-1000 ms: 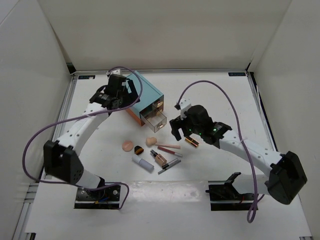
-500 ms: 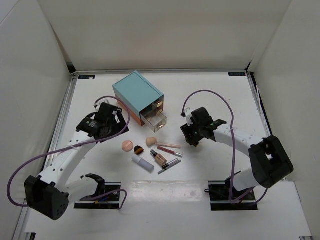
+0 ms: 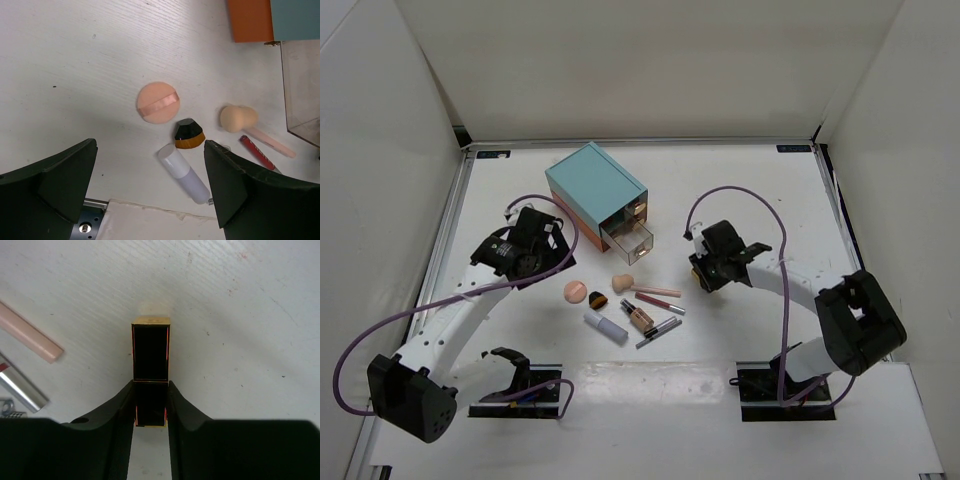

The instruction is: Organize the makeup

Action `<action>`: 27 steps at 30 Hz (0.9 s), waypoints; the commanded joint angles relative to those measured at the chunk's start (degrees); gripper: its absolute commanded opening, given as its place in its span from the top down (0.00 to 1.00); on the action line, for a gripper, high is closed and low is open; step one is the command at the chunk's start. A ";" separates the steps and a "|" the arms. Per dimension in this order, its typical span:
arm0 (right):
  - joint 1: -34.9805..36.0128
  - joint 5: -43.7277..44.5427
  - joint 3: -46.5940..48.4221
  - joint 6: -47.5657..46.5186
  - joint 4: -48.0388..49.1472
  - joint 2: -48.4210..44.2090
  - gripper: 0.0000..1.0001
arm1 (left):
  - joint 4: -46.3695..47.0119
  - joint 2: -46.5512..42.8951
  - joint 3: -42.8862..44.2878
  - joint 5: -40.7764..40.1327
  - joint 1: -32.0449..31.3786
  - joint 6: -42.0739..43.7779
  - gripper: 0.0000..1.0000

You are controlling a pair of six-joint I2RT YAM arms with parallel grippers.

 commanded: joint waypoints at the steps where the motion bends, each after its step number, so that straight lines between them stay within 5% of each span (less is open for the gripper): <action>1: 1.63 0.97 7.17 -0.95 -1.19 -5.03 0.83 | 0.04 -0.98 1.71 -1.30 -0.38 0.48 0.02; 9: 9.54 -4.84 27.82 -1.92 -2.25 -3.47 0.82 | 1.45 -1.33 1.53 -1.91 -0.20 1.80 0.02; 21: 15.78 -1.51 36.90 0.89 3.73 11.12 0.77 | 2.16 -1.34 2.41 -1.12 -0.29 2.94 0.02; 24: 15.35 -1.32 36.46 1.33 3.38 11.65 0.70 | 2.15 -1.33 2.41 -1.12 -0.29 3.03 0.02; 27: 15.70 -1.41 35.94 2.12 3.03 11.48 0.50 | 2.33 -0.98 2.68 -1.30 -0.29 3.56 0.02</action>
